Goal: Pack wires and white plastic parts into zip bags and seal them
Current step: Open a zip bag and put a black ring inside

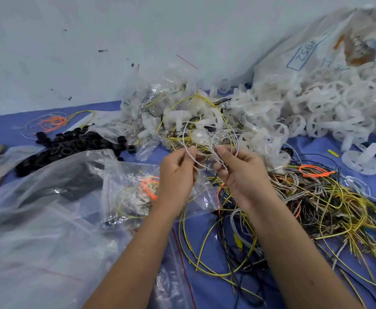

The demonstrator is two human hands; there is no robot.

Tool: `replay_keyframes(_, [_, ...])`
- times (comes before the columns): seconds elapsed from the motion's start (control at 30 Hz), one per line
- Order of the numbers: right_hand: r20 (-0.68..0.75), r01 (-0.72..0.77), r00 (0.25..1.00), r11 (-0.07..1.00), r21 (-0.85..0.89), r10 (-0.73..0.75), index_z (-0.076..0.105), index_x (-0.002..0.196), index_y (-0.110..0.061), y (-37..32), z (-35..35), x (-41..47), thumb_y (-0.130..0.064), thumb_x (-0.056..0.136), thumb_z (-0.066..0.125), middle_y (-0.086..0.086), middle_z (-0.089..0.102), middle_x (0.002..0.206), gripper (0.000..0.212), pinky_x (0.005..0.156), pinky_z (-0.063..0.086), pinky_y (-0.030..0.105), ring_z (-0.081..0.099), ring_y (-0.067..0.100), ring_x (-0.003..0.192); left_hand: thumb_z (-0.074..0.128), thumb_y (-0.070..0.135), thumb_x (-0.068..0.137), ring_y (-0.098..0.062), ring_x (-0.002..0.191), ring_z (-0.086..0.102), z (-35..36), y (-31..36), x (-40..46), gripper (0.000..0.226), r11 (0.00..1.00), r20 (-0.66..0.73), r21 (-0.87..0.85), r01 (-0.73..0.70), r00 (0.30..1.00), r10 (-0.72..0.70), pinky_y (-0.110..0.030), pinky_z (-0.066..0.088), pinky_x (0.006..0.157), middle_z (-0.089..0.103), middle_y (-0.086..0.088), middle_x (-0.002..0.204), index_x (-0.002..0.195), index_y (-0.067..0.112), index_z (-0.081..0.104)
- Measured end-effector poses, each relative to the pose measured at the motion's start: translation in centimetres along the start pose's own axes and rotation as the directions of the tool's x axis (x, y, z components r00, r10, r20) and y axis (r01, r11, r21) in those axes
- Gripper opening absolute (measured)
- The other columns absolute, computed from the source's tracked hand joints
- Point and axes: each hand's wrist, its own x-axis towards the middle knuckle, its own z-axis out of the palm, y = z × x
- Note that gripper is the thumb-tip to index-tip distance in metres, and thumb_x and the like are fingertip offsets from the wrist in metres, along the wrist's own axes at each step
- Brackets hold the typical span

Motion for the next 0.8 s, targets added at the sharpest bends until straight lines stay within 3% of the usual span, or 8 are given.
replay_keyframes(0.2, [-0.050, 0.118, 0.990, 0.960, -0.252, -0.135, 0.070, 0.085, -0.010, 1.6, -0.4, -0.2, -0.009, 0.096, 0.067, 0.010, 0.075, 0.082, 0.011, 0.048, 0.046, 0.021, 0.061, 0.014, 0.056, 0.057, 0.021, 0.105, -0.010, 0.043, 0.038, 0.5, 0.3, -0.2, 0.035, 0.974, 0.057, -0.175, 0.146, 0.989, -0.138, -0.018, 0.028, 0.041, 0.048, 0.000, 0.052, 0.072, 0.017, 0.068])
replay_keyframes(0.33, [-0.050, 0.085, 0.994, 0.988, -0.127, -0.092, 0.074, 0.074, -0.016, 1.4, -0.4, -0.2, -0.006, 0.095, 0.066, 0.009, 0.073, 0.080, 0.025, 0.050, 0.046, 0.019, 0.054, 0.018, 0.060, 0.055, 0.017, 0.105, -0.010, 0.045, 0.039, 0.5, 0.3, -0.3, 0.033, 0.975, 0.074, -0.175, 0.141, 0.989, -0.130, -0.018, 0.026, 0.042, 0.054, -0.012, 0.064, 0.074, 0.014, 0.066])
replay_keyframes(0.43, [-0.054, 0.076, 0.996, 0.997, -0.025, -0.077, 0.072, 0.083, -0.008, 1.2, -0.4, -0.3, -0.004, 0.095, 0.064, 0.003, 0.071, 0.075, 0.015, 0.051, 0.046, 0.018, 0.054, 0.016, 0.060, 0.055, 0.019, 0.105, -0.011, 0.046, 0.040, 0.6, 0.2, -0.5, 0.031, 0.985, 0.087, -0.130, 0.113, 0.991, -0.102, -0.019, 0.028, 0.042, 0.055, -0.009, 0.066, 0.079, 0.010, 0.067])
replay_keyframes(0.5, [-0.091, 0.118, 0.989, 0.992, -0.033, -0.120, 0.069, 0.096, -0.002, 1.0, -0.4, -0.3, -0.002, 0.095, 0.065, 0.000, 0.071, 0.072, 0.004, 0.051, 0.047, 0.018, 0.059, 0.014, 0.057, 0.054, 0.025, 0.106, -0.012, 0.051, 0.040, 0.6, -0.1, -0.5, 0.033, 0.999, 0.025, -0.001, 0.041, 0.999, -0.041, -0.023, 0.031, 0.047, 0.051, 0.003, 0.061, 0.075, 0.016, 0.063])
replay_keyframes(0.57, [-0.145, 0.166, 0.973, 0.982, -0.088, -0.178, 0.064, 0.109, -0.001, 0.9, -0.5, -0.2, 0.000, 0.095, 0.066, -0.002, 0.072, 0.071, 0.015, 0.051, 0.048, 0.020, 0.063, 0.014, 0.056, 0.057, 0.033, 0.103, -0.010, 0.054, 0.041, 0.7, -0.6, -0.5, 0.028, 0.973, -0.065, 0.228, -0.030, 0.997, 0.046, -0.028, 0.032, 0.055, 0.048, 0.010, 0.059, 0.077, 0.022, 0.057])
replay_keyframes(0.63, [-0.192, 0.186, 0.959, 0.975, -0.125, -0.207, 0.056, 0.116, -0.008, 0.8, -0.6, -0.3, 0.000, 0.095, 0.066, 0.000, 0.074, 0.072, 0.025, 0.052, 0.049, 0.021, 0.065, 0.014, 0.056, 0.063, 0.042, 0.096, -0.008, 0.055, 0.048, 0.6, -0.9, -0.6, 0.018, 0.932, -0.103, 0.361, -0.014, 0.993, 0.055, -0.030, 0.036, 0.056, 0.052, 0.009, 0.062, 0.088, 0.028, 0.056])
replay_keyframes(0.7, [-0.226, 0.177, 0.954, 0.978, -0.107, -0.197, 0.050, 0.116, -0.011, 0.9, -0.7, -0.2, 0.000, 0.094, 0.067, -0.001, 0.074, 0.070, 0.030, 0.051, 0.050, 0.020, 0.066, 0.014, 0.056, 0.068, 0.053, 0.090, -0.011, 0.063, 0.057, 0.6, -1.0, -0.8, 0.031, 0.893, -0.108, 0.449, 0.041, 0.994, 0.009, -0.032, 0.042, 0.057, 0.057, 0.007, 0.071, 0.103, 0.029, 0.053])
replay_keyframes(0.8, [-0.234, 0.149, 0.959, 0.986, -0.070, -0.162, 0.055, 0.114, -0.004, 0.8, -0.9, -0.2, 0.001, 0.094, 0.066, 0.004, 0.072, 0.073, 0.023, 0.051, 0.048, 0.019, 0.064, 0.014, 0.056, 0.076, 0.042, 0.086, -0.015, 0.073, 0.062, 0.4, -1.4, -0.7, 0.045, 0.837, -0.153, 0.539, 0.097, 0.988, -0.016, -0.035, 0.047, 0.063, 0.062, 0.005, 0.077, 0.114, 0.023, 0.047])
